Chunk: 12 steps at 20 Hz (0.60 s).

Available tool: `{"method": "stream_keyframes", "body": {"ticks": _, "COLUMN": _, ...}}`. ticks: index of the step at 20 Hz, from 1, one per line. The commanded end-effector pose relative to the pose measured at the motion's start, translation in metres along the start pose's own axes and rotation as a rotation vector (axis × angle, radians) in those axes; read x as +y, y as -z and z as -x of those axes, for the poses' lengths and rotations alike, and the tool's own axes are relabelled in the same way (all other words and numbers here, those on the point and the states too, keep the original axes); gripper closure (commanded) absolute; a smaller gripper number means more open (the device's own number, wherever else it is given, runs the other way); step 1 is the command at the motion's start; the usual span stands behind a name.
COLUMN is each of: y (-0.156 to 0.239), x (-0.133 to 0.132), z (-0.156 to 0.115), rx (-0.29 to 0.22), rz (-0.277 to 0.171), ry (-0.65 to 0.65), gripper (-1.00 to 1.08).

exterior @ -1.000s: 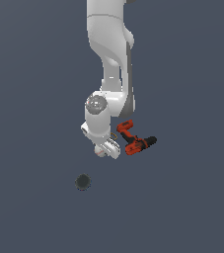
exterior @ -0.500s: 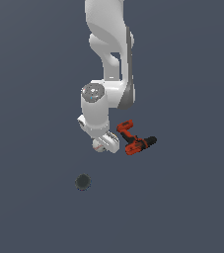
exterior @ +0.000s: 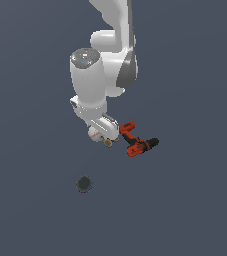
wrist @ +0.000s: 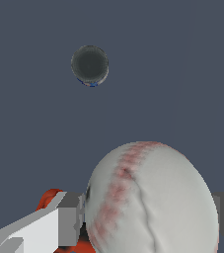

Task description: Pick up a designated object from a clutter of objects.

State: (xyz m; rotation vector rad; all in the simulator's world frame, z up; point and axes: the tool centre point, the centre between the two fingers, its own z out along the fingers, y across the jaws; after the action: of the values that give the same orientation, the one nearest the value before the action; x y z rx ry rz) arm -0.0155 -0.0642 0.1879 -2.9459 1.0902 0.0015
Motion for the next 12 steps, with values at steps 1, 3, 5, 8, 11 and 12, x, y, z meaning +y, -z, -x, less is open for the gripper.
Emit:
{"method": "stream_keyframes", "body": {"ticks": 1, "y": 0.028, "x": 0.004, "z": 0.0, "rx": 0.001, "rz": -0.001, "ry": -0.001, "gripper": 1.08}}
{"method": "stream_keyframes", "body": {"ticks": 3, "y": 0.05, "x": 0.007, "z": -0.001, "rx": 0.001, "rz": -0.001, "ry": -0.001, "gripper": 1.08}}
{"method": "stream_keyframes", "body": {"ticks": 5, "y": 0.071, "x": 0.01, "z": -0.001, "rx": 0.001, "rz": -0.001, "ry": -0.001, "gripper": 1.08}}
{"method": "stream_keyframes", "body": {"ticks": 8, "y": 0.102, "x": 0.015, "z": -0.002, "rx": 0.001, "rz": 0.0, "ry": -0.001, "gripper": 1.08}}
{"method": "stream_keyframes", "body": {"ticks": 11, "y": 0.133, "x": 0.019, "z": -0.003, "rx": 0.001, "rz": 0.0, "ry": -0.001, "gripper": 1.08}}
{"method": "stream_keyframes", "body": {"ticks": 12, "y": 0.143, "x": 0.02, "z": -0.003, "rx": 0.001, "rz": 0.0, "ry": -0.001, "gripper": 1.08}}
